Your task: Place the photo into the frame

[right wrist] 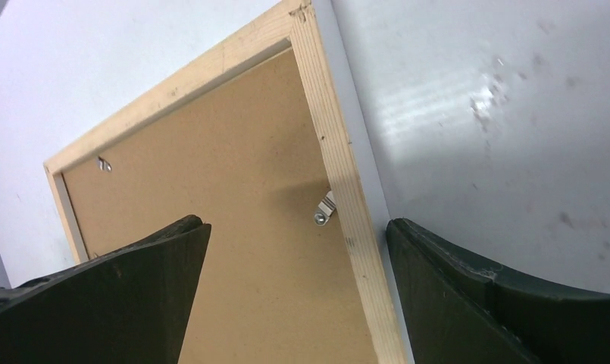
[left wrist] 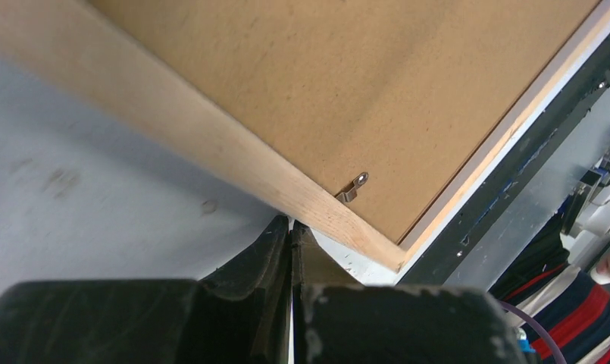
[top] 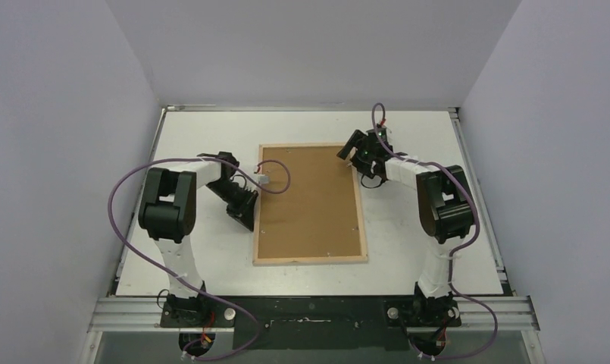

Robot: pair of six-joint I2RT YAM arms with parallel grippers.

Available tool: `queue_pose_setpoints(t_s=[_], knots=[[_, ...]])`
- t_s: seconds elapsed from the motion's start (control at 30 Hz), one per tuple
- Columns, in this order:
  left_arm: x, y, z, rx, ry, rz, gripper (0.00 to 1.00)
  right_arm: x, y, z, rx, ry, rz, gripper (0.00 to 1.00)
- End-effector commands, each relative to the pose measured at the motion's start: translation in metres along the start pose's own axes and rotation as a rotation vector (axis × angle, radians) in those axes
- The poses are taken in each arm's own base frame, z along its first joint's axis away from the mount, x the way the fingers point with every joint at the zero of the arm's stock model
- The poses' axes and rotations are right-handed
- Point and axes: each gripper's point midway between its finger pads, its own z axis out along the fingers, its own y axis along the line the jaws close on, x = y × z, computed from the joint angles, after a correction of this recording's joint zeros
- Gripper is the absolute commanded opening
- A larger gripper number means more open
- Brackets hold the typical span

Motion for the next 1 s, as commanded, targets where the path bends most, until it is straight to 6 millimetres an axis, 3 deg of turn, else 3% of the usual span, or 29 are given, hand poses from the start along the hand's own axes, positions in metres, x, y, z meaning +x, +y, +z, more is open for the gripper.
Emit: queue_pose_setpoints(t_s=[0.0,0.33,0.4,0.5,0.6,0.7,0.83,0.97], knots=[[-0.02,-0.022,0.013,0.063,-0.018,0.086,0.0,-0.021,0.048,0.007,-0.087,-0.016,-0.043,0.9],[-0.03,-0.059,0.035,0.112,0.032,0.163,0.0,-0.002,0.08,0.03,-0.113,0.039,-0.107,0.9],[-0.03,-0.066,0.026,0.135,0.034,0.16,0.0,-0.007,0.081,0.026,-0.092,0.02,-0.129,0.9],[-0.034,-0.068,-0.009,0.166,-0.028,0.133,0.01,-0.031,0.081,0.007,-0.052,-0.072,-0.16,0.9],[-0.045,-0.055,-0.057,0.177,-0.138,0.07,0.06,-0.052,0.087,-0.018,-0.056,-0.171,-0.171,0.9],[-0.06,-0.028,-0.088,0.149,-0.239,-0.027,0.08,-0.058,0.091,-0.033,-0.067,-0.22,-0.176,0.9],[-0.087,0.009,-0.093,0.124,-0.327,-0.175,0.1,-0.039,0.113,-0.038,-0.13,-0.205,-0.226,0.9],[-0.115,0.036,-0.09,0.083,-0.373,-0.228,0.13,-0.006,0.153,-0.039,-0.269,-0.139,-0.325,0.9]])
